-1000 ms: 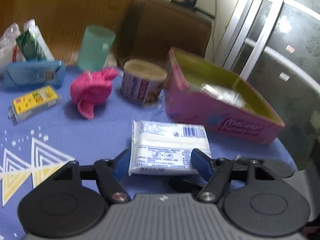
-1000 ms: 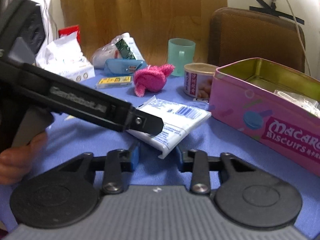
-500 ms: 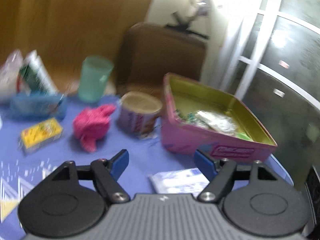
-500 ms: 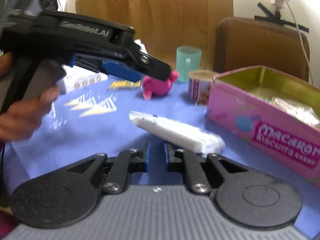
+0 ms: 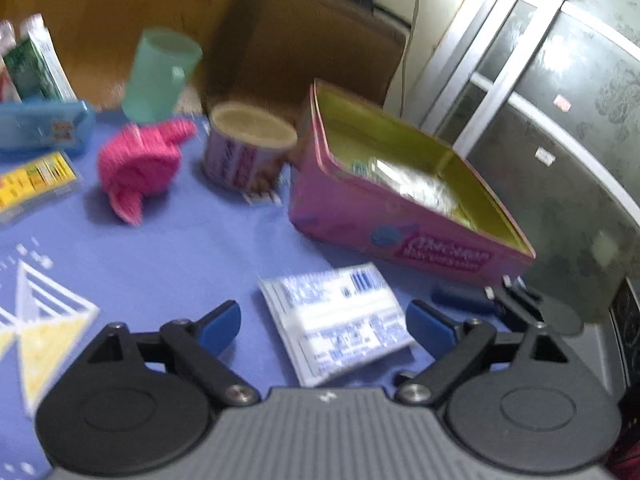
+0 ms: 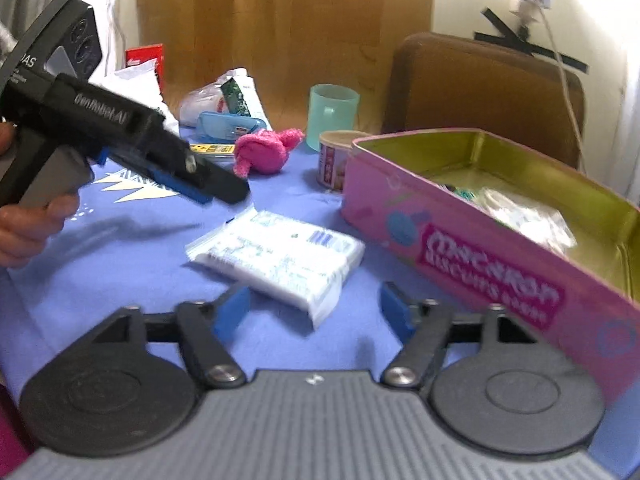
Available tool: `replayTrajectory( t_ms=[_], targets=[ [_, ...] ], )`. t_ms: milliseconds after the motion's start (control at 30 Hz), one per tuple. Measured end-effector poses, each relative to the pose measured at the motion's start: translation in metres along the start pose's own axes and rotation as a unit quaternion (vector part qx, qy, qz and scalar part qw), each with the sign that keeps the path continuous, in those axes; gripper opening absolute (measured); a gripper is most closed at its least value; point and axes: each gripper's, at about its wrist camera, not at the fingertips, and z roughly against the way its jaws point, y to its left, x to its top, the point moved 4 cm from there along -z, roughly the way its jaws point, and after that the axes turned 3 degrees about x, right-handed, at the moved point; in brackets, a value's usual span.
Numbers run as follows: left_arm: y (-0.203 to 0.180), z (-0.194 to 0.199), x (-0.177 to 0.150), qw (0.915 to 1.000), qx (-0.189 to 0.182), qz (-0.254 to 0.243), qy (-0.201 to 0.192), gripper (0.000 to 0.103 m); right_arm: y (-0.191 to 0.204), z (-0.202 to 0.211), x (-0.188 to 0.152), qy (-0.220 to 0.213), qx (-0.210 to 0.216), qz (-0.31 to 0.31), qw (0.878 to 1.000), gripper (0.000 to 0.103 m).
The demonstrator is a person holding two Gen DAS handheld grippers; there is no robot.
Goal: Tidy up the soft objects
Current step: 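Carry the wet-wipe pack into the pink tin and open both grippers, then move both grippers away from the tin toward the pink knitted toy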
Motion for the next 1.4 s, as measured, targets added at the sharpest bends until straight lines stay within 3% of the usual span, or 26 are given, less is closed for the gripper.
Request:
replayTrajectory(
  t_ms=[33, 67, 167, 267, 367, 500, 667, 733, 800, 867, 933, 1033, 1400],
  targets=[
    [-0.001, -0.008, -0.004, 0.9999, -0.007, 0.004, 0.012, 0.095, 0.0, -0.007, 0.001, 0.003, 0.003, 0.008, 1.0, 0.088],
    [-0.004, -0.009, -0.006, 1.0, -0.001, -0.008, -0.001, 0.095, 0.001, -0.016, 0.001, 0.011, 0.011, 0.017, 1.0, 0.087],
    [-0.015, -0.012, -0.007, 0.9978, 0.049, -0.044, -0.006, 0.081, 0.004, -0.037, 0.006, 0.017, 0.057, -0.013, 0.998, 0.061],
    [-0.008, -0.001, 0.003, 0.9989, 0.041, -0.018, -0.016, 0.078, 0.021, -0.033, 0.014, -0.01, 0.026, 0.024, 0.999, 0.052],
    [-0.011, 0.016, 0.02, 0.9983, 0.028, -0.02, -0.048, 0.078, 0.024, -0.019, 0.024, -0.05, 0.011, 0.026, 0.998, 0.051],
    [-0.035, 0.024, 0.049, 0.9934, 0.032, -0.071, -0.084, 0.078, 0.011, -0.004, 0.042, -0.096, -0.011, 0.006, 0.995, 0.051],
    [-0.064, 0.004, 0.088, 0.9886, 0.015, -0.111, -0.101, 0.079, -0.017, 0.007, 0.06, -0.128, -0.065, -0.013, 0.99, 0.051],
    [-0.077, -0.009, 0.102, 0.9857, 0.009, -0.127, -0.11, 0.085, -0.03, 0.008, 0.062, -0.133, -0.088, -0.031, 0.987, 0.052],
    [-0.086, -0.024, 0.107, 0.984, 0.019, -0.133, -0.117, 0.099, -0.05, 0.001, 0.063, -0.134, -0.13, -0.052, 0.981, 0.054],
    [-0.087, -0.036, 0.108, 0.9837, 0.044, -0.128, -0.118, 0.099, -0.07, -0.011, 0.062, -0.128, -0.195, -0.067, 0.97, 0.055],
    [-0.082, -0.037, 0.102, 0.9861, 0.04, -0.113, -0.115, 0.099, -0.086, -0.018, 0.056, -0.117, -0.234, -0.086, 0.961, 0.055],
    [-0.07, -0.027, 0.087, 0.9854, 0.045, -0.11, -0.122, 0.099, -0.095, -0.008, 0.042, -0.131, -0.213, -0.14, 0.958, 0.055],
    [-0.035, 0.006, 0.041, 0.9845, 0.101, -0.082, -0.117, 0.099, -0.06, 0.0, 0.034, -0.15, -0.183, -0.153, 0.96, 0.055]
  ],
)
